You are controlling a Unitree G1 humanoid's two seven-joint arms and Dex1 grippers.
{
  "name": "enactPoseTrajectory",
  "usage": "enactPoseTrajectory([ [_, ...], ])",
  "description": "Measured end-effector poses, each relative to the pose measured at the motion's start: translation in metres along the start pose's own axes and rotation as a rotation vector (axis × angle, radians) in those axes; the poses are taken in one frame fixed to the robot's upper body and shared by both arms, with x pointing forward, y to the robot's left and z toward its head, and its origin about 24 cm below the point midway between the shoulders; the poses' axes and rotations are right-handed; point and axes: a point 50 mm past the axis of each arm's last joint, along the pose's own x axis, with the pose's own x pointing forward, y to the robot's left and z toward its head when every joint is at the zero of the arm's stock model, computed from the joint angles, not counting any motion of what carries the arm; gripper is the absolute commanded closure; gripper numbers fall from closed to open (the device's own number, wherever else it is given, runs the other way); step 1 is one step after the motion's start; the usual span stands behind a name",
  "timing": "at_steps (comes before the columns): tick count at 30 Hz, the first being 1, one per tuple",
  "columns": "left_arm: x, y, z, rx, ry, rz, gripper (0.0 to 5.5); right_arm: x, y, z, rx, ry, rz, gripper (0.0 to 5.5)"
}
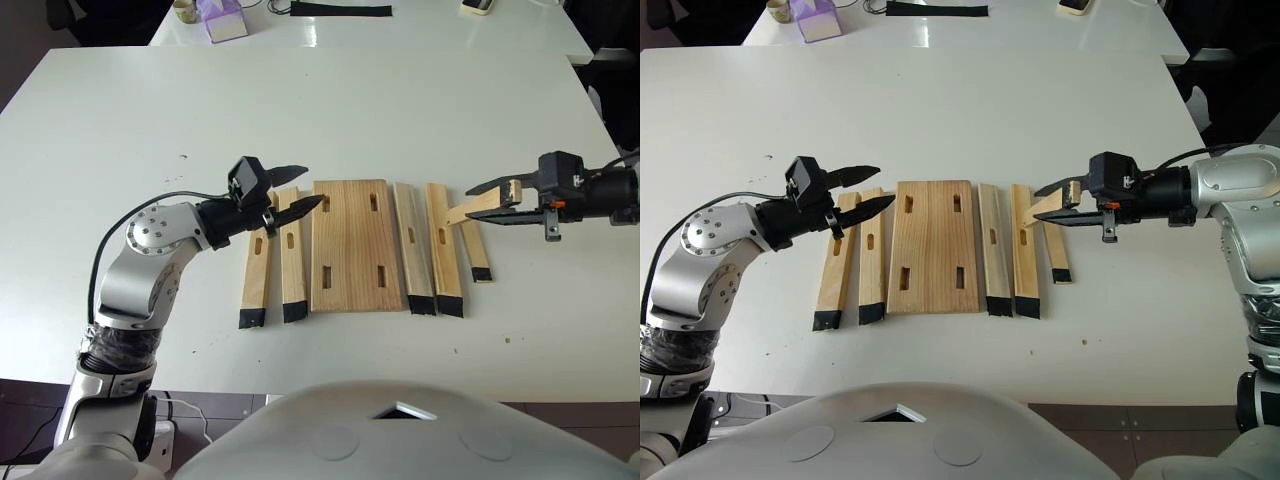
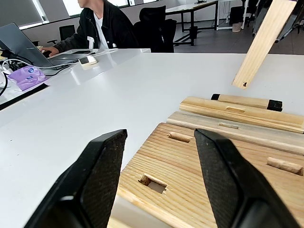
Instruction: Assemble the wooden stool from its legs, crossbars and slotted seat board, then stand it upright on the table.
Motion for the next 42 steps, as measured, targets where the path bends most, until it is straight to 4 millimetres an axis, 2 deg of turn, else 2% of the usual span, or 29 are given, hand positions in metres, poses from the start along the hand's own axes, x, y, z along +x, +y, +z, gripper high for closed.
enactPoseTrajectory([
  [8, 0.004, -0.007, -0.005, -0.013, 0.005, -0.012, 2.86, 0.016, 0.001, -0.016, -0.027, -0.001, -0.002, 4.20],
  [17, 0.005, -0.008, -0.005, -0.013, 0.006, -0.026, 2.86, 0.020, 0.009, -0.034, -0.014, 0.028, -0.005, 4.20],
  [30, 0.006, -0.013, -0.005, -0.003, 0.012, -0.036, 2.86, 0.028, 0.020, -0.039, 0.044, 0.026, 0.061, 4.20],
  [35, 0.009, -0.016, -0.006, -0.006, 0.011, -0.050, 2.86, 0.032, 0.009, -0.040, 0.101, 0.038, 0.116, 4.20],
  [42, 0.016, -0.021, -0.006, -0.012, 0.001, -0.092, 2.86, 0.048, -0.004, -0.042, 0.161, -0.005, 0.120, 4.20],
])
